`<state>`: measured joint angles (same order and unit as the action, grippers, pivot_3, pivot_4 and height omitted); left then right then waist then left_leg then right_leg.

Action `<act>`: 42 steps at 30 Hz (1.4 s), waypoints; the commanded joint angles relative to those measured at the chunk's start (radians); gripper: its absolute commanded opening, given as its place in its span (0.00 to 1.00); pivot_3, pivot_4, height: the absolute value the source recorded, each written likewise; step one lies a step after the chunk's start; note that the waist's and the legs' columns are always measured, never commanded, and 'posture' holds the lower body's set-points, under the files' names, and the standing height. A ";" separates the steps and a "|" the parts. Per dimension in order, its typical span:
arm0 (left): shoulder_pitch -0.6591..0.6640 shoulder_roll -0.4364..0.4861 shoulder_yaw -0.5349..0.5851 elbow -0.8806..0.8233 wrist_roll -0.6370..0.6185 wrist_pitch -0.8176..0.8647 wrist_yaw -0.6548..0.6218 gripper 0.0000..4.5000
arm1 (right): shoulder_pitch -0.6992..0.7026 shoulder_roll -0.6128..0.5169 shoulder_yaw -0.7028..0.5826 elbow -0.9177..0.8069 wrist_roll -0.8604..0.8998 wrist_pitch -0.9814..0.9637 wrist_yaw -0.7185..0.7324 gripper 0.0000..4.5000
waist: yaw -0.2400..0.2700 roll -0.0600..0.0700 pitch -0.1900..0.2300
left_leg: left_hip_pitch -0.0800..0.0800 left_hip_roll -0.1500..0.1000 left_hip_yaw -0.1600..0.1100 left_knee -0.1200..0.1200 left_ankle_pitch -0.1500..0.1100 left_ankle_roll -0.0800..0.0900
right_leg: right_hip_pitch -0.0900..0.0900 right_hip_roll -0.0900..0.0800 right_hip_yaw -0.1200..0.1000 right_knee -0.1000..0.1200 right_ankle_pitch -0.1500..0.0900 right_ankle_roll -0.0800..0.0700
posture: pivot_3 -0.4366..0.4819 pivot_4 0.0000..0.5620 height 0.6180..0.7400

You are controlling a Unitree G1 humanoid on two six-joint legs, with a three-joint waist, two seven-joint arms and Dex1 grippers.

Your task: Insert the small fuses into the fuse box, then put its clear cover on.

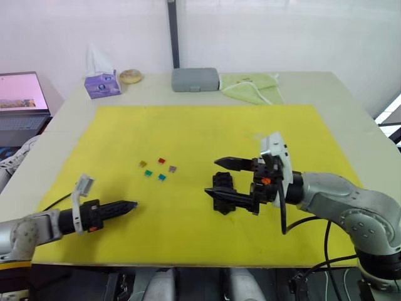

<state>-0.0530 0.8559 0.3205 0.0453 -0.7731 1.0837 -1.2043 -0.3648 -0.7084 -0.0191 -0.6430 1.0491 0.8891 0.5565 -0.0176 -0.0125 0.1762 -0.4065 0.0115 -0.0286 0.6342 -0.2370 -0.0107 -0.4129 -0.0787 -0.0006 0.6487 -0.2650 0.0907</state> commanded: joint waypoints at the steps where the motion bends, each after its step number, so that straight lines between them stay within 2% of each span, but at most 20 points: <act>1: 0.020 0.095 -0.050 0.053 0.062 -0.106 -0.109 0.40 | -0.002 -0.009 -0.040 -0.014 0.010 -0.013 0.010 1.00 | 0.002 0.000 0.000 | 0.000 0.000 0.000 0.000 0.000 0.000 | 0.000 0.000 0.000 0.000 0.000 0.000 | 0.48 0.27 1.00; 6: -0.021 0.102 -0.137 0.062 0.105 -0.192 -0.156 0.40 | -0.002 -0.004 -0.037 -0.017 0.006 -0.012 0.004 1.00 | 0.006 0.000 0.000 | 0.000 0.000 0.001 -0.001 0.000 0.000 | 0.000 -0.002 0.000 -0.001 0.000 -0.001 | 0.48 0.27 1.00; 13: -0.089 0.064 -0.177 0.048 0.077 -0.153 -0.159 0.40 | 0.005 -0.004 -0.045 -0.027 0.009 -0.009 -0.014 1.00 | 0.006 0.000 0.000 | -0.001 -0.001 0.001 -0.001 0.000 0.000 | 0.000 -0.002 0.000 -0.002 0.000 0.000 | 0.48 0.27 1.00; 22: -0.060 0.008 -0.222 0.004 0.078 -0.128 -0.120 0.40 | 0.020 0.001 -0.048 -0.044 0.016 -0.011 -0.044 1.00 | 0.005 0.000 0.000 | -0.001 -0.001 0.001 -0.001 0.000 0.000 | 0.000 -0.002 0.000 -0.001 0.002 0.003 | 0.48 0.27 1.00; 31: -0.055 -0.054 -0.157 0.036 0.080 -0.123 0.001 0.40 | 0.035 -0.007 -0.059 -0.051 0.014 -0.013 -0.049 1.00 | 0.009 0.001 -0.001 | 0.000 -0.002 0.000 -0.001 0.000 0.000 | 0.002 -0.002 0.000 -0.002 0.002 0.003 | 0.48 0.27 1.00; 36: 0.060 -0.074 -0.071 -0.066 0.019 -0.082 0.065 0.40 | 0.051 -0.013 -0.073 -0.058 0.012 -0.016 -0.052 1.00 | 0.001 0.002 -0.001 | 0.001 -0.001 0.000 -0.001 0.000 0.000 | 0.002 -0.002 0.000 -0.002 0.001 0.003 | 0.48 0.27 1.00; 39: 0.103 -0.148 -0.030 -0.104 -0.010 -0.094 0.146 0.40 | 0.048 -0.003 -0.061 -0.048 0.001 -0.021 -0.047 1.00 | 0.001 0.002 -0.001 | 0.002 0.000 0.001 -0.002 0.000 0.000 | 0.002 -0.002 0.000 -0.002 0.001 0.003 | 0.48 0.27 1.00; 42: 0.092 -0.213 0.004 -0.101 -0.031 -0.102 0.213 0.40 | 0.036 0.003 -0.047 -0.036 -0.011 -0.025 -0.038 1.00 | 0.007 0.004 -0.002 | 0.002 -0.001 0.001 -0.002 0.000 0.000 | 0.003 -0.003 0.000 -0.002 0.001 0.003 | 0.48 0.27 1.00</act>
<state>0.0290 0.6564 0.3330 -0.0693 -0.8071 0.9725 -1.0450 -0.3112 -0.7145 -0.0577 -0.6639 1.0395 0.8867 0.5097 -0.0105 -0.0086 0.1739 -0.4041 0.0104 -0.0280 0.6327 -0.2371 -0.0108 -0.4099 -0.0814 -0.0004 0.6465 -0.2636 0.0934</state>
